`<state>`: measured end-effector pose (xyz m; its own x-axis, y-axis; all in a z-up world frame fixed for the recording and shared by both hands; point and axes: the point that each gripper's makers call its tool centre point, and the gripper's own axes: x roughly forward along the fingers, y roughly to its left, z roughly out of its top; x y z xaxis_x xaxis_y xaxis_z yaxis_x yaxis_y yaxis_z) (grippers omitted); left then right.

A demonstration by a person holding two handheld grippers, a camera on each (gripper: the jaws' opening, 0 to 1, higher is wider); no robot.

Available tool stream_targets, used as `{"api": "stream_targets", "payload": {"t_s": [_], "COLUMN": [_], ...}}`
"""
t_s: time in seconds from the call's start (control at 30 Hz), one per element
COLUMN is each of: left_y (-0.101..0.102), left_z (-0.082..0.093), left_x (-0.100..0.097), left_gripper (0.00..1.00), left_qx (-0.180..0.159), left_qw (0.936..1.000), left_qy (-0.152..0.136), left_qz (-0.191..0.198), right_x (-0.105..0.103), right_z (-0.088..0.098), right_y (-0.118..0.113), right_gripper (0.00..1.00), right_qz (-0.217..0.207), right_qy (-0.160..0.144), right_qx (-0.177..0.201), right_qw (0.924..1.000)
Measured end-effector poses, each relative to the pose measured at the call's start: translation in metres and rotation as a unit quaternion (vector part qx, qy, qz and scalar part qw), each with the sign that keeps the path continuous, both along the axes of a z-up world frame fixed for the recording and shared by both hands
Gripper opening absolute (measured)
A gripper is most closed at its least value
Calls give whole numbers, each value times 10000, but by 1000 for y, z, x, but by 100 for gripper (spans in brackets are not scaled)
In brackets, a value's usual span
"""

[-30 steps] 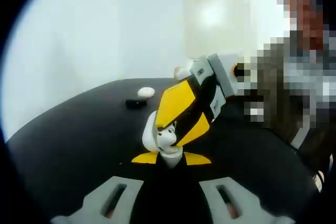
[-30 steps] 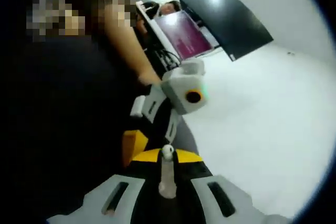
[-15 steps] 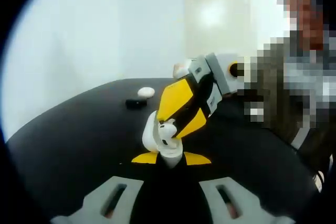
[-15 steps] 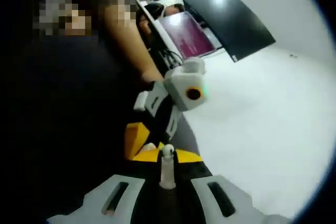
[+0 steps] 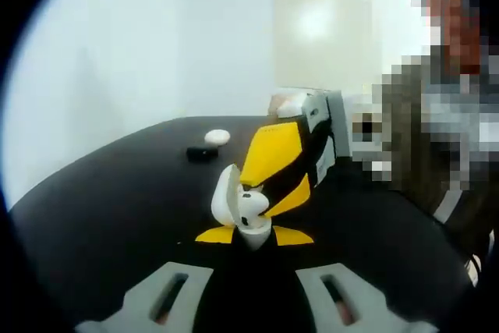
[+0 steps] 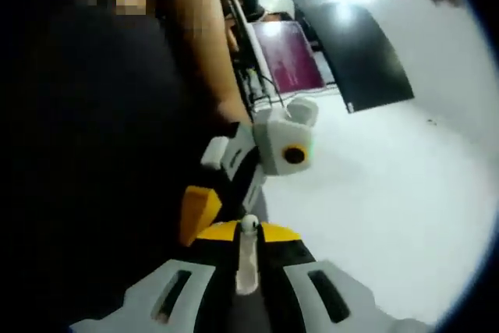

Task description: Pick up three earphones and place each one into its charging case using tactile feedback, ensure that each earphone is properly inserted and securely positioned inside the case.

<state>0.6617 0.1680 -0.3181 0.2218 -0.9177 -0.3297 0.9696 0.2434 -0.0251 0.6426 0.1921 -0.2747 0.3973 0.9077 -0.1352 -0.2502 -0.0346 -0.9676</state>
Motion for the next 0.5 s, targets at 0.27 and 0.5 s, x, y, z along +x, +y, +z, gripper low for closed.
{"api": "stream_targets", "payload": {"t_s": [0.27, 0.5], "left_y": [1, 0], "left_z": [0, -1], "left_x": [1, 1], "left_gripper": [13, 13], "left_qx": [1, 1], "left_qw": [10000, 10000], "left_qy": [2, -1], "left_qz": [3, 5], "right_x": [0, 2], "right_z": [0, -2], "right_y": [-6, -9], "right_gripper": [11, 11], "right_qz": [-117, -163], "right_qy": [416, 517], "right_qx": [150, 122], "right_qw": [9990, 9985]}}
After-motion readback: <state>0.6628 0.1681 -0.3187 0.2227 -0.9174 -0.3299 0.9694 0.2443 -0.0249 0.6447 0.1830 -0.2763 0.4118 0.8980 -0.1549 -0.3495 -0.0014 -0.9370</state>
